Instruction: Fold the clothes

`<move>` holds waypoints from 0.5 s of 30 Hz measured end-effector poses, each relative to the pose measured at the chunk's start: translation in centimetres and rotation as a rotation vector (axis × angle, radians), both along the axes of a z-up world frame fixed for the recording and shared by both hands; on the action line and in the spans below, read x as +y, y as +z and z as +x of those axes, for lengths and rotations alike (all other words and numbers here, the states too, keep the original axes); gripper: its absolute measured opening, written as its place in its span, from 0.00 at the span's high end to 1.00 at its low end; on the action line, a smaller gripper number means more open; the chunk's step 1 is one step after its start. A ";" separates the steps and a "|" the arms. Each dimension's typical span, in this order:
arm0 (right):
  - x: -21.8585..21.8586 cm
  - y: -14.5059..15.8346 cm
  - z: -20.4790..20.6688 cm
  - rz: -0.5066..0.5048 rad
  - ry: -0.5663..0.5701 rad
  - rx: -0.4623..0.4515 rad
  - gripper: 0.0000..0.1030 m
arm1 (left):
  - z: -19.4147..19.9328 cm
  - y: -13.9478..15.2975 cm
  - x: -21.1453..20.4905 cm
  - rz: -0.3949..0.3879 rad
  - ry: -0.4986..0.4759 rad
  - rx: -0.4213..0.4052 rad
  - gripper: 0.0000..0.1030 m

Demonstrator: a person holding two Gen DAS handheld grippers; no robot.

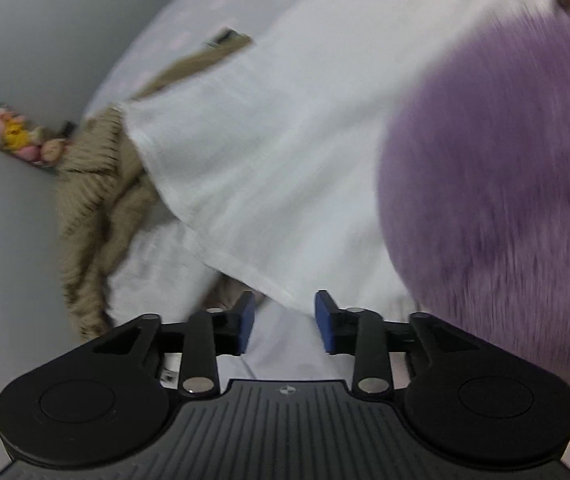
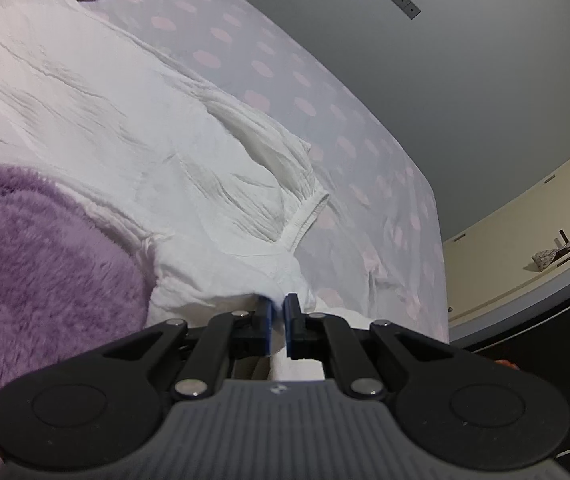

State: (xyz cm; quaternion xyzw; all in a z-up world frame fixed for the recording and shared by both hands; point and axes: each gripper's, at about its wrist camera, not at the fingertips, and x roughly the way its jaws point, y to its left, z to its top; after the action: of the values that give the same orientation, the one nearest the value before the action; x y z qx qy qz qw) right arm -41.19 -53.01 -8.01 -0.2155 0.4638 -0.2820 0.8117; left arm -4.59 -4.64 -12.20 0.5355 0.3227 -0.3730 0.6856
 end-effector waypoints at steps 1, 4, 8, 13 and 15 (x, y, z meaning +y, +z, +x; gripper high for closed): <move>-0.1 0.0 0.6 -0.005 -0.001 0.014 0.93 | -0.1 -0.8 0.3 0.015 -0.010 0.014 0.62; 0.1 -0.1 2.1 -0.021 -0.001 0.062 0.93 | -0.3 -3.2 1.4 0.040 -0.037 0.058 0.61; 0.6 -0.2 4.1 -0.042 0.001 0.127 0.93 | -0.7 -5.6 2.2 0.030 -0.078 0.086 0.61; 1.5 -0.1 6.2 -0.067 0.024 0.190 0.93 | -1.7 -6.9 2.7 0.013 -0.173 0.088 0.61; 1.9 0.0 6.9 -0.071 0.028 0.201 0.93 | -2.1 -7.4 2.7 -0.001 -0.206 0.078 0.61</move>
State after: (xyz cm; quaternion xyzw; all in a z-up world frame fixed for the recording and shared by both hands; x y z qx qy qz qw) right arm -34.33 -51.13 -8.04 -0.2777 0.5294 -0.2636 0.7570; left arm -6.67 -1.99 -19.57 0.5504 0.2923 -0.4624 0.6308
